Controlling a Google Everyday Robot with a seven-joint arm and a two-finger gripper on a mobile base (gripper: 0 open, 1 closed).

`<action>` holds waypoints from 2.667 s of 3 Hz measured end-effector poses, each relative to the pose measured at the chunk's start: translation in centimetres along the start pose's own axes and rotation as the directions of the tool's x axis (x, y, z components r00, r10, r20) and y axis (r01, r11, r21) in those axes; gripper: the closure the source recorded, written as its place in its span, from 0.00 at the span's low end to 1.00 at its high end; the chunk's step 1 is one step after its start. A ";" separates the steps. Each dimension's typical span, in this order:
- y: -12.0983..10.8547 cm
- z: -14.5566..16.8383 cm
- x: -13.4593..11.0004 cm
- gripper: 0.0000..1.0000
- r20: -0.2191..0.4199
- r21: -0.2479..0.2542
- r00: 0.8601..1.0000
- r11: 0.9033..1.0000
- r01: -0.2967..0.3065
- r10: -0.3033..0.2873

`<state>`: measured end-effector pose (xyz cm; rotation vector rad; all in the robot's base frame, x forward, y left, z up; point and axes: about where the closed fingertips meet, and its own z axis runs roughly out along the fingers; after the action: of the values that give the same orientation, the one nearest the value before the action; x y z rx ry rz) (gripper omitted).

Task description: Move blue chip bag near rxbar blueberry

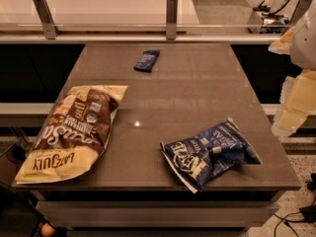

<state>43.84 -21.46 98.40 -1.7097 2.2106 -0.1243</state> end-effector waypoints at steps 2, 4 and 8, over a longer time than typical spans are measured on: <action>-0.4 3.4 -0.4 0.00 0.022 -0.066 1.000 0.998 0.005 -0.004; 2.2 10.8 -1.8 0.00 0.128 -0.201 0.992 0.979 0.026 0.000; 8.2 15.5 -6.0 0.17 0.291 -0.309 0.957 0.945 0.111 -0.017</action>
Offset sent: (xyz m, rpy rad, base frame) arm 0.0352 0.0164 -0.0761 0.0796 0.1557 0.0601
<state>42.54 -11.38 82.94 -1.8297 2.0419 0.4666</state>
